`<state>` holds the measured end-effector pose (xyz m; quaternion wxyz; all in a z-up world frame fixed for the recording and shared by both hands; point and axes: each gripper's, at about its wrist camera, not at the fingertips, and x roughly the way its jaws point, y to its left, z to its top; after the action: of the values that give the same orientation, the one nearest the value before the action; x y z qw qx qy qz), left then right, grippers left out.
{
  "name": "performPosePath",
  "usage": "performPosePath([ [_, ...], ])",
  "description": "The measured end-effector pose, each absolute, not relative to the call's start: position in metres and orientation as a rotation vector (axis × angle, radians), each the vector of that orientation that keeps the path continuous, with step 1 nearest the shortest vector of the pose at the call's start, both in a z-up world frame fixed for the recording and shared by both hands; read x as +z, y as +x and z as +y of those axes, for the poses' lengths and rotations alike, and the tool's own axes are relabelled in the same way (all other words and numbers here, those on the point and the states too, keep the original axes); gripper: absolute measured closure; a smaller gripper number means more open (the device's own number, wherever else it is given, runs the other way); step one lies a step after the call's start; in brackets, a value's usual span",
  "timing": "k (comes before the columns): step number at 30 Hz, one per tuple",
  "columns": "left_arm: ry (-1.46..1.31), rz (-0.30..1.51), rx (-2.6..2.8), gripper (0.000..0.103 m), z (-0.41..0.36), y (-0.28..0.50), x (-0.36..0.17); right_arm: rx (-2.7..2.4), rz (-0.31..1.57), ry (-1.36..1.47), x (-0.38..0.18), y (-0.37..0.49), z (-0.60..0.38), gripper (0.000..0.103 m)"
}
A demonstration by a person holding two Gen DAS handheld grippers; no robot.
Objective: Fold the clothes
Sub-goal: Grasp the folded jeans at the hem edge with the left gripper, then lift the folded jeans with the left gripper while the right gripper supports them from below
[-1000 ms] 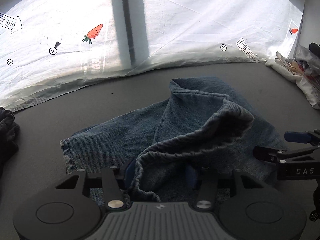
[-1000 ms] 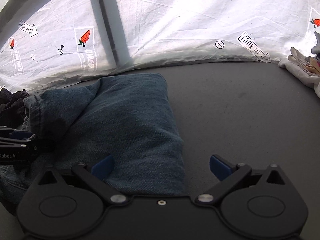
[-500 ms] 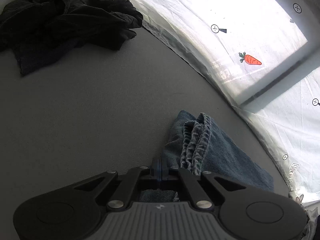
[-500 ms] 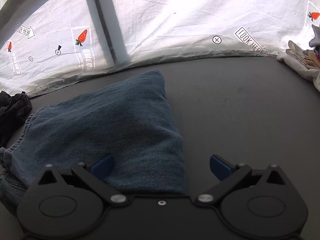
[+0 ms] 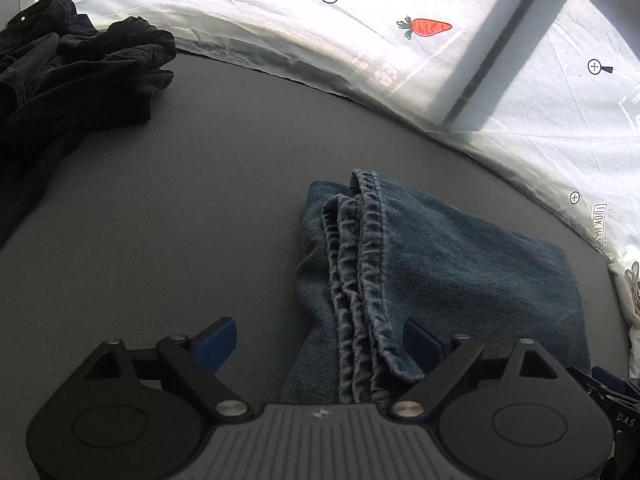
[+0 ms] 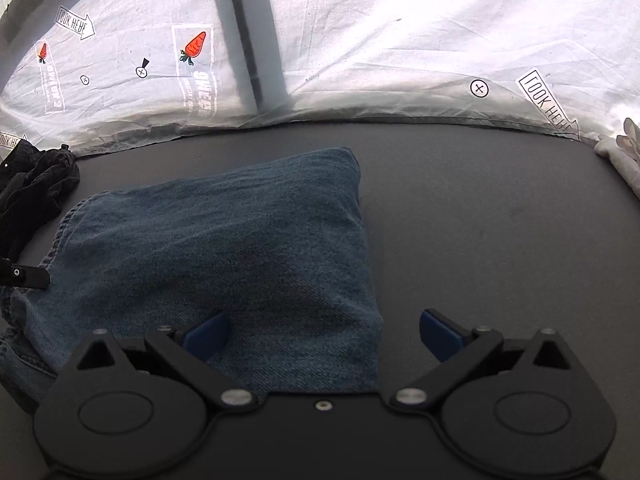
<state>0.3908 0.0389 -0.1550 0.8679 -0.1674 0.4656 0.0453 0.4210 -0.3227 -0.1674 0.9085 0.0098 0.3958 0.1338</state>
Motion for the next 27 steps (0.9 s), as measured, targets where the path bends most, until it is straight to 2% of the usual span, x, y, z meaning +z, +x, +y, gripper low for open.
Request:
performPosePath([
  [4, -0.425, 1.025, 0.052, 0.012, 0.045, 0.406, -0.175, 0.369, 0.856, 0.06, -0.171, 0.447, -0.322, 0.0],
  [5, -0.453, 1.027, 0.034, 0.01, 0.046, 0.409, -0.179, 0.393, 0.876, 0.092, -0.172, 0.456, -0.323, 0.0],
  [6, -0.481, 1.029, 0.016, 0.001, 0.048, 0.411, -0.184, 0.414, 0.892, 0.116, -0.176, 0.463, -0.324, 0.0],
  [13, -0.358, 1.019, 0.017, 0.001, 0.022, 0.41, -0.186, 0.465, 0.956, 0.453, -0.199, 0.497, -0.339, 0.0],
  [14, -0.385, 1.017, -0.01, 0.002, 0.022, 0.41, -0.186, 0.454, 0.964, 0.507, -0.2, 0.497, -0.338, 0.008],
  [17, -0.417, 0.995, -0.101, 0.031, 0.01, 0.409, -0.182, 0.447, 0.958, 0.616, -0.199, 0.489, -0.331, 0.022],
  [19, -0.359, 0.986, -0.099, 0.048, -0.003, 0.409, -0.178, 0.431, 0.945, 0.645, -0.197, 0.482, -0.328, 0.038],
  [20, -0.352, 0.974, -0.092, 0.054, -0.005, 0.407, -0.174, 0.416, 0.934, 0.634, -0.196, 0.476, -0.327, 0.05],
  [21, -0.355, 0.96, -0.082, 0.069, -0.006, 0.404, -0.17, 0.409, 0.911, 0.647, -0.19, 0.469, -0.328, 0.059],
  [22, -0.358, 0.947, -0.072, 0.077, -0.007, 0.401, -0.166, 0.402, 0.887, 0.661, -0.183, 0.461, -0.328, 0.064],
  [24, -0.372, 0.906, -0.089, 0.078, -0.01, 0.392, -0.157, 0.389, 0.839, 0.69, -0.171, 0.445, -0.328, 0.071],
  [27, -0.346, 0.846, -0.144, 0.079, -0.02, 0.377, -0.136, 0.382, 0.755, 0.703, -0.141, 0.416, -0.33, 0.072],
])
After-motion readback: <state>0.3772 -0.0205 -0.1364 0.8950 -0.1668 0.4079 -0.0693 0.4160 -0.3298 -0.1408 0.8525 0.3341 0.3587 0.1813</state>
